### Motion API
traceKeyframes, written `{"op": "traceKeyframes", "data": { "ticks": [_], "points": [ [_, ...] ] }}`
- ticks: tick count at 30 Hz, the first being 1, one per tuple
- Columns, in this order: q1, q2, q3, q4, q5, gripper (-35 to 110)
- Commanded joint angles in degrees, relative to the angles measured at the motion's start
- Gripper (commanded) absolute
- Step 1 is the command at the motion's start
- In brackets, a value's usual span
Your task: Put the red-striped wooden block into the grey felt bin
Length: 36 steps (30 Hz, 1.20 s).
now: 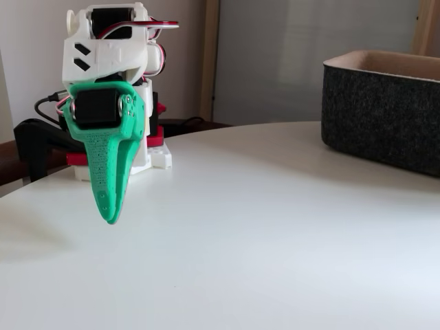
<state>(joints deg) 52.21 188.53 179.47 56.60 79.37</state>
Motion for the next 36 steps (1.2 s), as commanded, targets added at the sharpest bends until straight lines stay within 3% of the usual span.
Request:
{"op": "traceKeyframes", "data": {
  "ticks": [1,36],
  "points": [
    [0.18,1.41,0.70,0.62,1.41,0],
    [0.09,1.49,0.70,0.62,0.79,5]
  ]
}}
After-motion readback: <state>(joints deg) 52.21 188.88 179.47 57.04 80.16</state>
